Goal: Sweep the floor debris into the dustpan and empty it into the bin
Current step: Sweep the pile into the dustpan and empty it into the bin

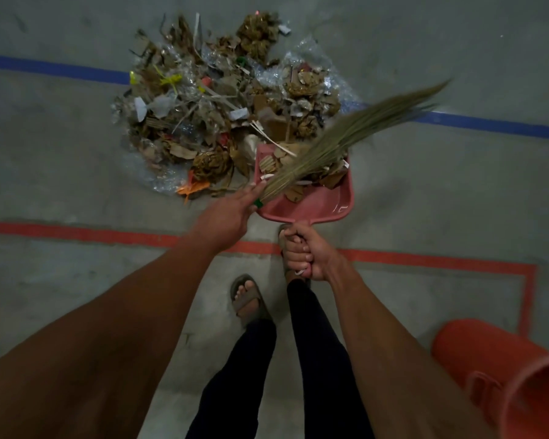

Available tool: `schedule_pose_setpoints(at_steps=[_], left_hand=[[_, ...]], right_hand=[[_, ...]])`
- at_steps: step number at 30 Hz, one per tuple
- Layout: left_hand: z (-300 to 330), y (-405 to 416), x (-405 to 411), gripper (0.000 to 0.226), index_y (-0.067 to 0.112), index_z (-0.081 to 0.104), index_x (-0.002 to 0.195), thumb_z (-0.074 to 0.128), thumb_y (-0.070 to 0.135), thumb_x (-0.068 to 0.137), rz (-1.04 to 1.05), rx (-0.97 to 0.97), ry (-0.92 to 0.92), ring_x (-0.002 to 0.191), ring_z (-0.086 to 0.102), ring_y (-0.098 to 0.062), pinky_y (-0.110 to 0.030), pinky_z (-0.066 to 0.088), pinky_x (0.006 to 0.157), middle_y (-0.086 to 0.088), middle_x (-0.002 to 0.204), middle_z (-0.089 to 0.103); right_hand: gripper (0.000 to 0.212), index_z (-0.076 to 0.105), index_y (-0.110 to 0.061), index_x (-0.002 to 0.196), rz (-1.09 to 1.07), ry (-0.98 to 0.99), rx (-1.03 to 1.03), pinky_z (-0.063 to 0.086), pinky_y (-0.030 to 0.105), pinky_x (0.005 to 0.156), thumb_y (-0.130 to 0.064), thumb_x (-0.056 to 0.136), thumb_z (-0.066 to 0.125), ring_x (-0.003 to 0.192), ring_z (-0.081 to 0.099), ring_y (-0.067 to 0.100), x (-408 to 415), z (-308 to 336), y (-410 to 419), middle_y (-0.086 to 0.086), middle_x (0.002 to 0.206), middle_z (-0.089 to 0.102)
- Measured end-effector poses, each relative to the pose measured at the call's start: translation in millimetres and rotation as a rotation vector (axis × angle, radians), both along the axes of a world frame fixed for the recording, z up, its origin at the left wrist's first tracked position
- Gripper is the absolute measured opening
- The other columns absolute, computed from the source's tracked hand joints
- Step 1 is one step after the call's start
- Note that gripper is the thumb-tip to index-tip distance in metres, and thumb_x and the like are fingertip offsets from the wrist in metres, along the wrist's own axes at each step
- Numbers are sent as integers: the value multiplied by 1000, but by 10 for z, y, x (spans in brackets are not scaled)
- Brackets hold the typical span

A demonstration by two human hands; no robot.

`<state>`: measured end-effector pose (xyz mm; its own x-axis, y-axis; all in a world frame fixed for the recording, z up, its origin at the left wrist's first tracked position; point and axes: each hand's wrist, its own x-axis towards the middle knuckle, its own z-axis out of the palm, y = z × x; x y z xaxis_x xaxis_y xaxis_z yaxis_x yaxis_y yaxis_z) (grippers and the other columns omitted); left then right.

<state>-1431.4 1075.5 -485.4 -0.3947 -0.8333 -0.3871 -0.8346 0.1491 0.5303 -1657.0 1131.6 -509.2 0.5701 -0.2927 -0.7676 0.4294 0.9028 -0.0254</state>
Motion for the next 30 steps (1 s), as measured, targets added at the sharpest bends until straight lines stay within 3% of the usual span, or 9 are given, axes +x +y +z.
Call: schedule_pose_setpoints(at_steps=[7, 16, 25, 30], left_hand=[[396, 217, -40, 63, 42, 26, 161, 51, 23, 106, -61, -14, -18, 132, 56, -29, -43, 54, 93, 2, 160, 45], [642, 408, -462, 64, 49, 19, 160, 49, 31, 107, -241, -63, -34, 124, 62, -29, -44, 59, 84, 7, 159, 45], [707, 652, -1855, 59, 57, 9, 156, 33, 46, 104, -489, -37, 1, 119, 65, -33, -48, 59, 84, 12, 161, 40], [772, 1005, -2946, 61, 53, 14, 158, 42, 40, 106, -645, -72, 29, 121, 64, -34, -49, 59, 86, 13, 162, 39]], right_hand=[[41, 30, -21, 60, -62, 63, -18, 16, 13, 32, -16, 97, 46, 27, 13, 6, 9, 399, 423, -7, 38, 19], [41, 32, -24, 55, -248, 95, -29, 11, 15, 35, -18, 89, 55, 28, 12, 7, -241, 656, 894, -8, 37, 19], [39, 29, -22, 62, -542, 110, -25, 16, 15, 32, -15, 94, 51, 28, 12, 7, -1239, 688, 1576, -6, 38, 19], [37, 30, -22, 62, -700, 117, -22, 11, 17, 35, -16, 91, 53, 28, 14, 6, -2104, 843, 2154, -7, 38, 19]])
